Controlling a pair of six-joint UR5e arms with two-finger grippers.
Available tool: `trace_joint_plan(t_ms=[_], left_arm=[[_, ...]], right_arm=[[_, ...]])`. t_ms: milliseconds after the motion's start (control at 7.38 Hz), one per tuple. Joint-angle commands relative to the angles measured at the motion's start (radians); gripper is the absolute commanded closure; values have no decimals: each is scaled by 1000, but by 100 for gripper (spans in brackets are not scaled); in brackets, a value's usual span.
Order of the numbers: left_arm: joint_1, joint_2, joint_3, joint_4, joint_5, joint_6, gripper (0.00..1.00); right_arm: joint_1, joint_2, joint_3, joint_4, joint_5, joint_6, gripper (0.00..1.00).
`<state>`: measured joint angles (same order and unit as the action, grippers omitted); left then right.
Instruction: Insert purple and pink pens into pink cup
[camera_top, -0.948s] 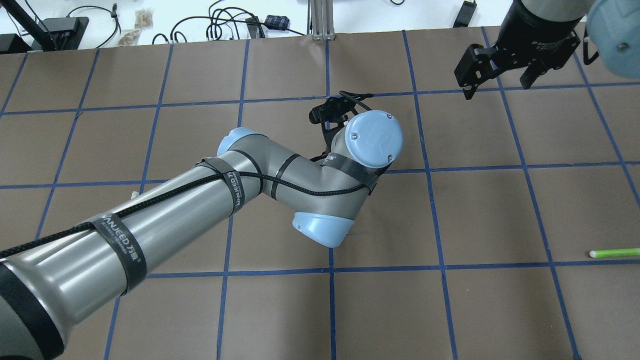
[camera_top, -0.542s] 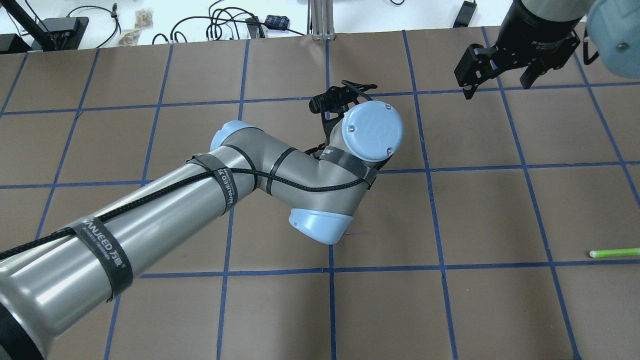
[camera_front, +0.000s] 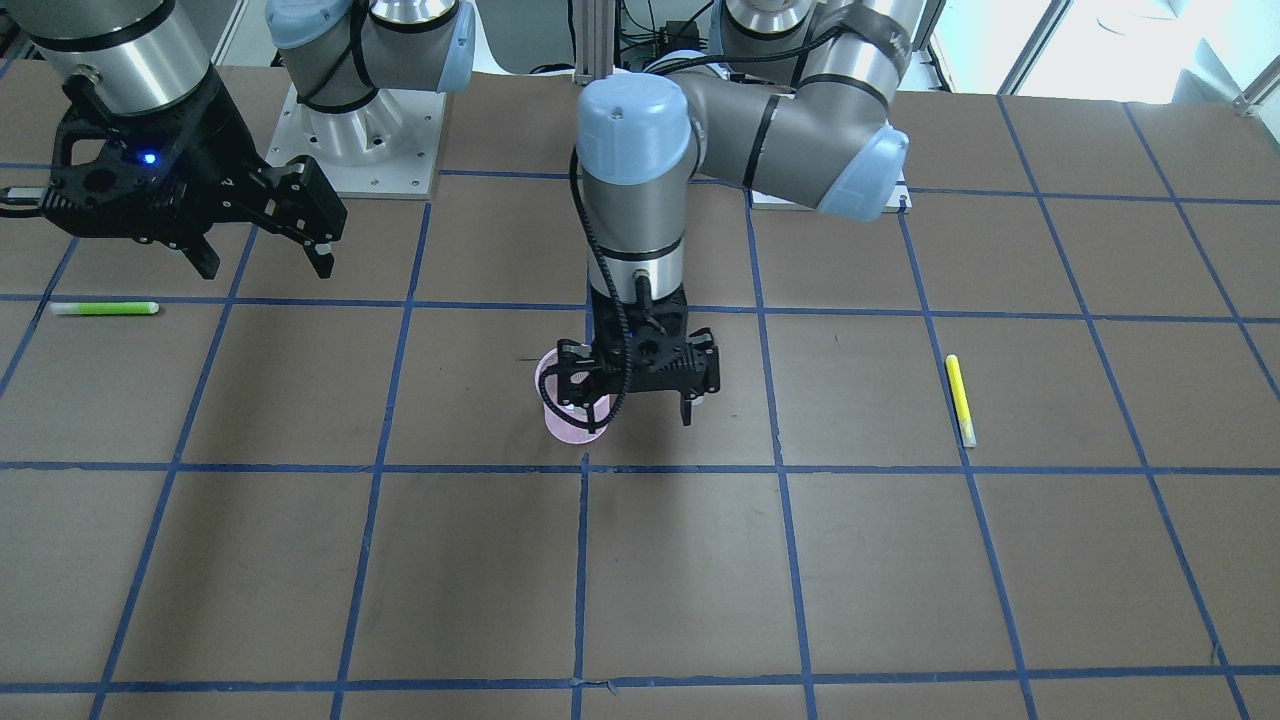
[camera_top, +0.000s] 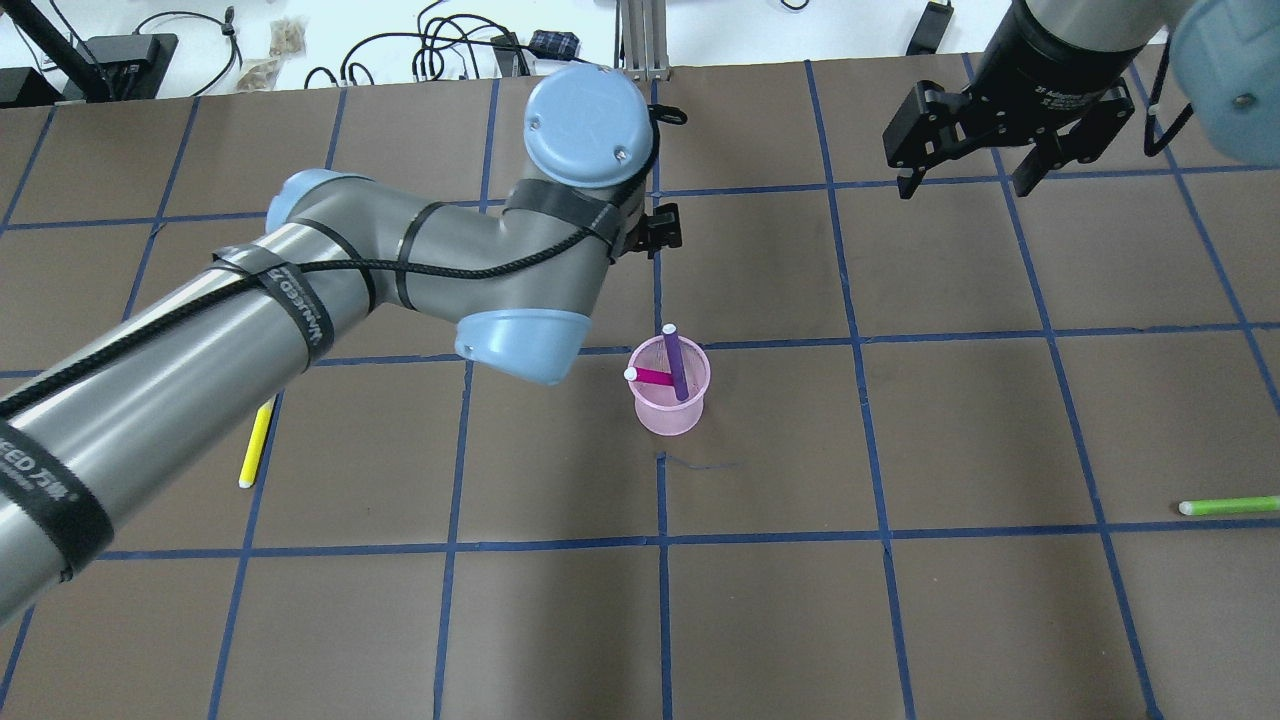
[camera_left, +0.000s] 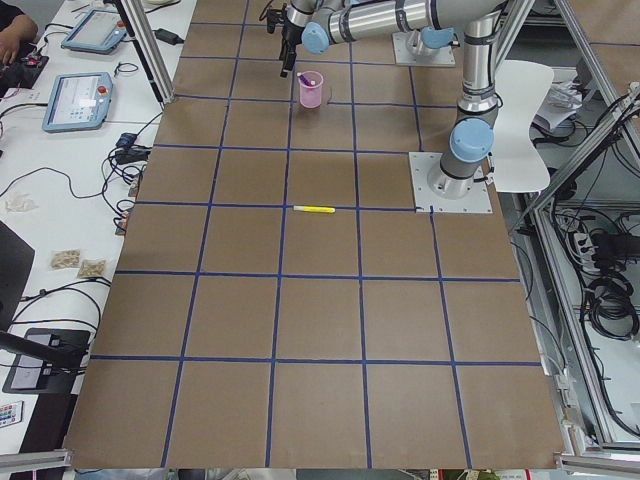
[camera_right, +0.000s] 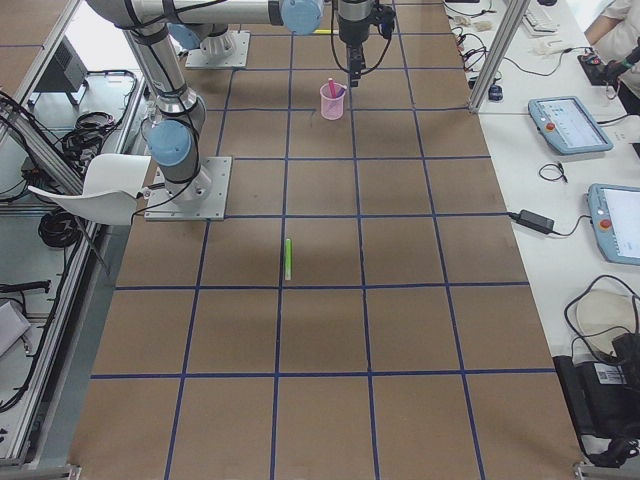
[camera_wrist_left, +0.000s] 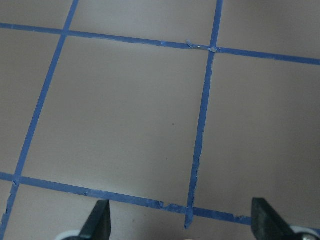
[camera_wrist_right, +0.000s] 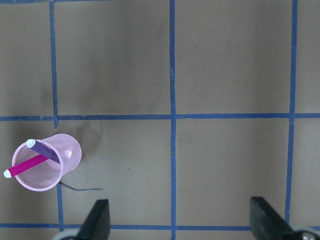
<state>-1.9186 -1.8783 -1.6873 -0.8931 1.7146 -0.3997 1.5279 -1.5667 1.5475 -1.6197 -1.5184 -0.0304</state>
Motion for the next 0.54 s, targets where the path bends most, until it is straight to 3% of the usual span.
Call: trace_joint_plan(t_ms=[0, 271, 406], left_arm=[[129, 42, 14, -151, -106, 163, 0], [211, 68, 12, -188, -101, 275, 0], [249, 91, 14, -289, -99, 289, 0]], right_arm=[[0, -1, 2, 4, -2, 13, 0], [1, -6, 2, 4, -3, 12, 0], [1, -6, 2, 3, -3, 12, 0]])
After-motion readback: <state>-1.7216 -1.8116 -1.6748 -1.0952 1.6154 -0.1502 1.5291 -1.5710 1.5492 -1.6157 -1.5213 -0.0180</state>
